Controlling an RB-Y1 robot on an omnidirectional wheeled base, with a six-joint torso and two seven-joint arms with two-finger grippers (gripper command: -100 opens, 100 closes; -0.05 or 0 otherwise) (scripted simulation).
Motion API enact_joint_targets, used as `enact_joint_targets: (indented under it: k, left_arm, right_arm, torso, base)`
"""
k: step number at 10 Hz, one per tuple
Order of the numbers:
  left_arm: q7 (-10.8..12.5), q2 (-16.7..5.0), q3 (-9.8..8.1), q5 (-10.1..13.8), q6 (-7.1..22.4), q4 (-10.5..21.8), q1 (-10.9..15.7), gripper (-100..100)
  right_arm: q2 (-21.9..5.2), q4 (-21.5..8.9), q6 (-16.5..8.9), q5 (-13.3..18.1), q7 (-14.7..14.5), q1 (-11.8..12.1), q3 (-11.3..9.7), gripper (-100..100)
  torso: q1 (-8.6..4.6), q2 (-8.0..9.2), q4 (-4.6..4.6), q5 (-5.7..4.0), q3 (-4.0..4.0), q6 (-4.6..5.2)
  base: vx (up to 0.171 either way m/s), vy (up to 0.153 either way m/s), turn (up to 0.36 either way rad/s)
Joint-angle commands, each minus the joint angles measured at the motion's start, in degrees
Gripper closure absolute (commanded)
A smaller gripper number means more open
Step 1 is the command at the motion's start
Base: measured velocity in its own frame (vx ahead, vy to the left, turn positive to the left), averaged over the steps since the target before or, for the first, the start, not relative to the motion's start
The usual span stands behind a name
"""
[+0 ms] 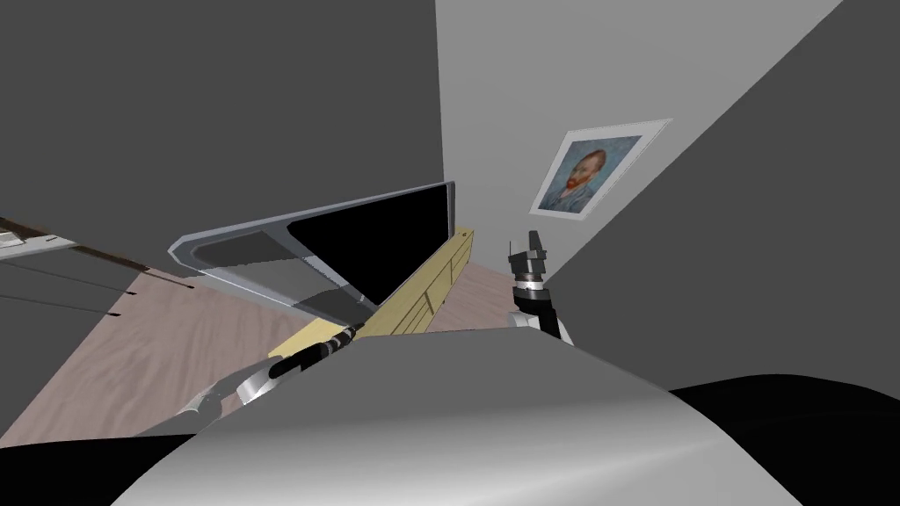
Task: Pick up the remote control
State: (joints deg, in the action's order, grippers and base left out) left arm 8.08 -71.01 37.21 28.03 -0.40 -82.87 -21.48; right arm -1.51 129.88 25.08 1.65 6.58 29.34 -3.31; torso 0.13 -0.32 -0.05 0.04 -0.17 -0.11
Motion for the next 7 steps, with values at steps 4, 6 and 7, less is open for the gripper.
enact_joint_targets:
  k: [4, 6, 7]
  left_arm:
    - [1.09, -1.28, 5.76, 1.96, 3.79, 5.77, -0.76, -100]
    - [1.52, -1.30, 8.37, 2.83, 5.40, 8.03, -1.27, -100]
    - [1.67, -1.16, 9.31, 3.13, 5.94, 8.78, -1.44, -100]
  right_arm:
    - [0.00, 0.00, 0.00, 0.00, 0.00, 0.00, 0.00, 0]
    - [0.00, 0.00, 0.00, 0.00, 0.00, 0.00, 0.00, 0]
    - [0.00, 0.00, 0.00, 0.00, 0.00, 0.01, 0.00, 0]
  torso:
    - [-0.02, -0.05, -0.01, -0.01, -0.03, -0.01]
    - [-0.07, -0.10, -0.02, -0.02, -0.05, 0.01]
    - [-0.09, -0.17, -0.03, -0.01, -0.09, 0.01]
  base:
    - [0.055, 0.003, -0.100]
    - [0.081, -0.010, -0.116]
    - [0.084, -0.010, -0.088]
